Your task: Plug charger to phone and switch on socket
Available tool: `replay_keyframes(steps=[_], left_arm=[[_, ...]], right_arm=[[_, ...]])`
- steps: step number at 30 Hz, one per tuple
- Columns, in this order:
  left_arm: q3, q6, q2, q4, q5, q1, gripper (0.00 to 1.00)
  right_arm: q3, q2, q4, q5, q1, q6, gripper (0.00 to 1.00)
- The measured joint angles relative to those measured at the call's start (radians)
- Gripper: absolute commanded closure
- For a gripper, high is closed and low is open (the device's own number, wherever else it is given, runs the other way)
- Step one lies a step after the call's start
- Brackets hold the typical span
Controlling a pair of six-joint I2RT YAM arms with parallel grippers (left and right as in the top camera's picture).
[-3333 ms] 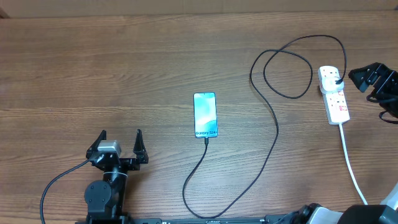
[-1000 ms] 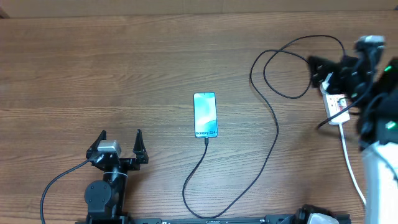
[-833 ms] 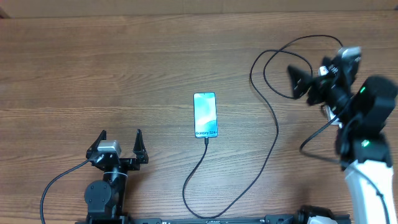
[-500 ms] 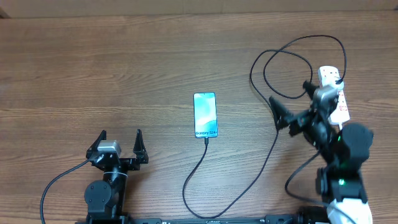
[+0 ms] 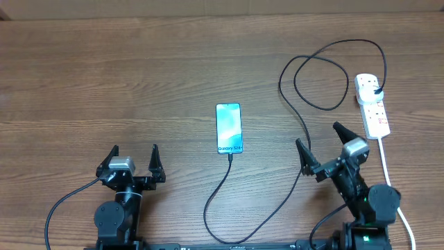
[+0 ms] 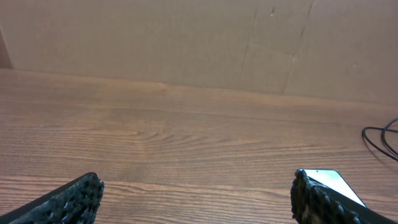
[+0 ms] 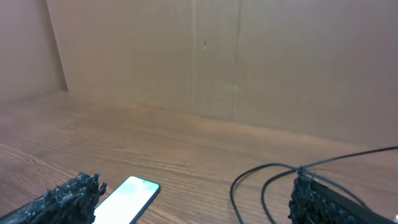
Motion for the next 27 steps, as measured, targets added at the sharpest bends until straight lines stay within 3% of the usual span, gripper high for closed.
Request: replay_keyframes(steps=[6, 17, 27], left_arm=[[0.000, 0.000, 0.000, 0.000, 0.000, 0.000, 0.00], [0.000, 0.000, 0.000, 0.000, 0.000, 0.000, 0.00], [0.000, 0.000, 0.000, 0.000, 0.000, 0.000, 0.00]], right_arm=[[-0.061, -0.104, -0.041, 0.004, 0.000, -0.001, 0.00], [-0.065, -0.273, -0.282, 0.055, 0.000, 0.000, 0.00], [-0.065, -0.317, -0.286, 0.065, 0.000, 0.000, 0.00]])
